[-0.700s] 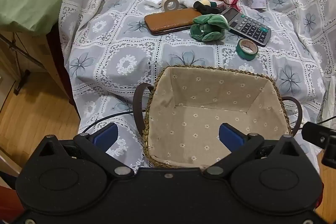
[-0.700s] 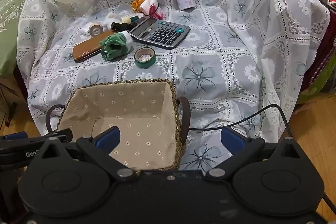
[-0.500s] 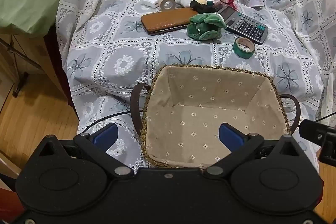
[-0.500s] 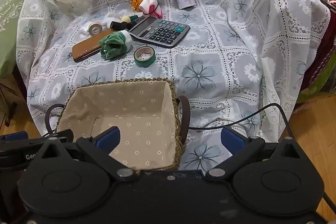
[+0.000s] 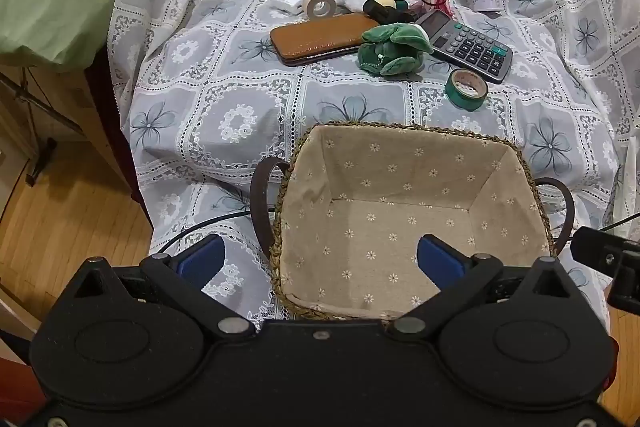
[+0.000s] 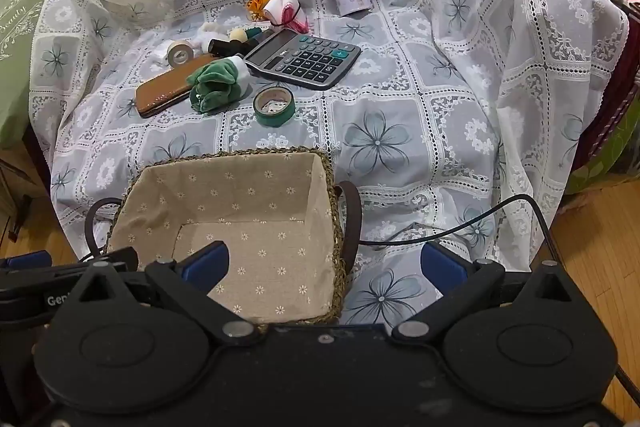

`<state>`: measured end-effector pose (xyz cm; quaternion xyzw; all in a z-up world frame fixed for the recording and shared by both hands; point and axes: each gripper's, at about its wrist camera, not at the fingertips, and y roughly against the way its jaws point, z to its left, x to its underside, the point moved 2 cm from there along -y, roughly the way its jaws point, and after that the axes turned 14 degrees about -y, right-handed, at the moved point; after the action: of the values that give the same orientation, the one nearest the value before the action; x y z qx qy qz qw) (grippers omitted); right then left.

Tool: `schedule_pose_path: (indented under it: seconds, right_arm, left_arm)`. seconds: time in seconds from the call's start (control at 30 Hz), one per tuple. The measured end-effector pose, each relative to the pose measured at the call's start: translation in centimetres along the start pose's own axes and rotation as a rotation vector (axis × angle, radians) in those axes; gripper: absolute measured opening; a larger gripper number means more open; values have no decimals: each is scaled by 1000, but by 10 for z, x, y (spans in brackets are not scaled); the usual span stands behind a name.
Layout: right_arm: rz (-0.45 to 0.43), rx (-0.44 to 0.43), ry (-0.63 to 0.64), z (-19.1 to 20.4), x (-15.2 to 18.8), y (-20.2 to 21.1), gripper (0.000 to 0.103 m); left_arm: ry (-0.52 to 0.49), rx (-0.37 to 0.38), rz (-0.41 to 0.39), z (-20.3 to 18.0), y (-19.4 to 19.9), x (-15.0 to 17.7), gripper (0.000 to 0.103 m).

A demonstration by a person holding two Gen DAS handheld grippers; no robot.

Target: Organize soft objects

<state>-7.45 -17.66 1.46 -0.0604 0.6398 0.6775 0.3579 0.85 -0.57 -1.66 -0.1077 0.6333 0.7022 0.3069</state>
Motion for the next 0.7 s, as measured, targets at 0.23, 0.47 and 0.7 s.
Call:
schedule_pose_path:
  seconds: [0.23,0.47,0.7]
  right_arm:
    - [3,-1,-1,0,0,0,102]
    - [4,0,-1,0,1,-1,102]
    - [7,-2,-4,0,3,-1,102]
  left_arm:
    - [0,5,1,2,-3,3,99]
    - [-1,7,5,2,-3,2,99]
    - [-1,8,7,1,-3,3,99]
